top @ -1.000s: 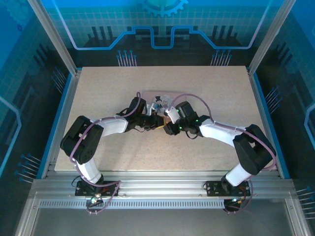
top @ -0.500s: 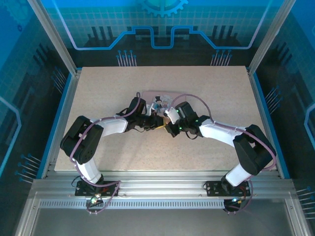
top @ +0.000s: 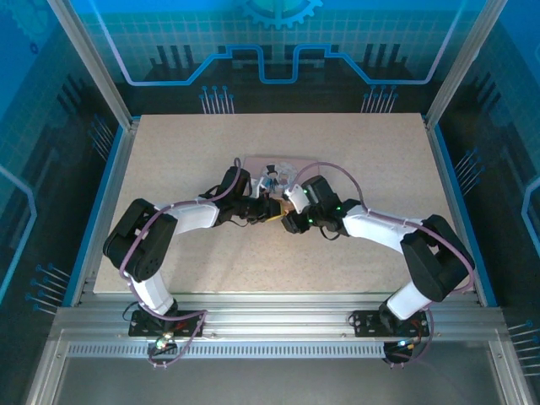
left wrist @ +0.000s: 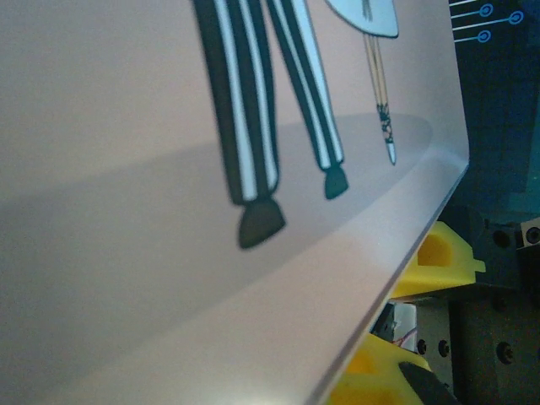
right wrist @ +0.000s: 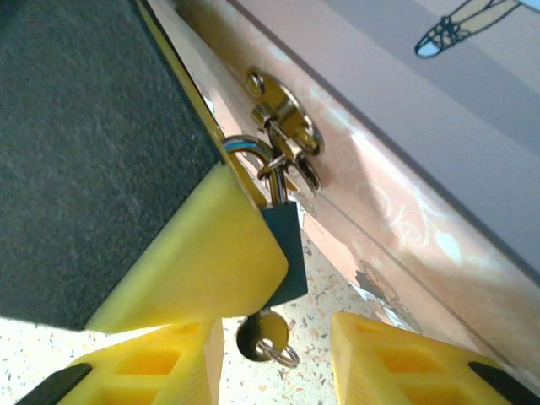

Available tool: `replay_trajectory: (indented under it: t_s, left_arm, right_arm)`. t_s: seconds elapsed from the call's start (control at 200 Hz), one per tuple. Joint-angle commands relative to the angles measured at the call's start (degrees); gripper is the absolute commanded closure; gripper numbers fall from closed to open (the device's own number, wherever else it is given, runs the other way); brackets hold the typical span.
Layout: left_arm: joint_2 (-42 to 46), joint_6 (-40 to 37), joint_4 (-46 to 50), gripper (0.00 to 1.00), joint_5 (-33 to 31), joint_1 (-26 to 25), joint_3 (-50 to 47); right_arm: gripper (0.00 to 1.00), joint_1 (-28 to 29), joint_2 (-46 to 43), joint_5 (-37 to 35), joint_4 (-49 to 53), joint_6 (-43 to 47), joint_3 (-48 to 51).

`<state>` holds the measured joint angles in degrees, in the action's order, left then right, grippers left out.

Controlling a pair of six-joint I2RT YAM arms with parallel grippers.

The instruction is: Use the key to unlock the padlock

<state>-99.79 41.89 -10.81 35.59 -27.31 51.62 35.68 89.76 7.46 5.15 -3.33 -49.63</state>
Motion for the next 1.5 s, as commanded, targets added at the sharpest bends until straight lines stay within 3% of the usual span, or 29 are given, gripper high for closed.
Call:
replay_trajectory:
  t_s: [0.0, 0.225, 1.026, 1.131, 1.271, 1.496]
  left_arm:
    - [1.5, 0.4, -0.8, 1.00, 4.4, -0.1, 1.0]
    - [1.7, 0.4, -0.9, 1.00, 4.5, -0.1, 0.8]
    - [1.8, 0.8, -1.5, 1.00, 4.7, -0.1, 0.7]
    - [2.0, 0.9, -1.6, 1.00, 4.7, -0.1, 0.6]
    - [2.1, 0.9, -1.7, 1.00, 4.7, -0.1, 0.4]
    - [2.3, 1.1, -2.3, 1.00, 4.7, 0.1, 0.2]
  right_arm:
    - [0.58, 0.4, -2.2, -1.4, 0.7, -0.7, 1.2]
    - [0.55, -1.1, -5.4, -0.3, 0.1, -2.1, 2.8]
    - [0.56, 1.1, 0.2, -1.4, 0.0, -0.8, -2.1]
    - [0.62, 1.2, 0.9, -0.9, 0.5, -0.4, -3.0]
    - [0.93, 1.2, 1.6, 0.5, 1.3, 0.2, -3.9]
    - [1.00, 1.2, 1.4, 0.8, 1.7, 0.7, -3.2]
